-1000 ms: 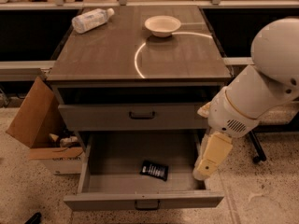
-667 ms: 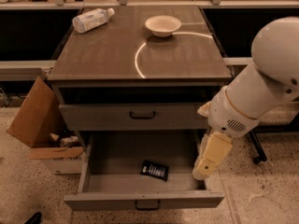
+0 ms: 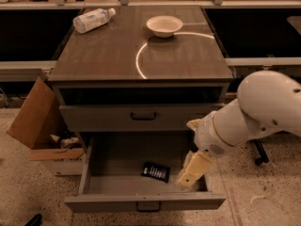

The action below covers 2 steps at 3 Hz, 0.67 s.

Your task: Pick rxbar blueberry from middle drawer and place on counter

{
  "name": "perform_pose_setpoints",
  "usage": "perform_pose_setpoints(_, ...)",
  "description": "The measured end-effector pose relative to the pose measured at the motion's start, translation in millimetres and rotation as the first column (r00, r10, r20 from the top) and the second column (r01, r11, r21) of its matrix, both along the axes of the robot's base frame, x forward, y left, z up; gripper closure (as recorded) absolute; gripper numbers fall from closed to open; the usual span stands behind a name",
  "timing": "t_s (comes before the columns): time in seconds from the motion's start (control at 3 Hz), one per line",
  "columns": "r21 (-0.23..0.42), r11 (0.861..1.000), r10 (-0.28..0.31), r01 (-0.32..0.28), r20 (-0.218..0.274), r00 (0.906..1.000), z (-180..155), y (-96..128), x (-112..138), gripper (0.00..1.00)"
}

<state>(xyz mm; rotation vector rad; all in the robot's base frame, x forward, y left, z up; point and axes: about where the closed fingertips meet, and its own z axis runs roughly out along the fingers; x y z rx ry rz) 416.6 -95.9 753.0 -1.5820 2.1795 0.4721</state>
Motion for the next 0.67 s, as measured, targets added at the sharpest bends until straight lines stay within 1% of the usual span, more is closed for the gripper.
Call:
perform_pose_setpoints(0.33, 0.109, 0.994, -0.018, 0.014, 0.033, 0.9993, -50.0, 30.7, 21.8, 0.00)
perform_pose_setpoints(0.67, 0.108, 0.994, -0.016, 0.012, 0.032, 0.9994, -49.6, 30.8, 21.0, 0.00)
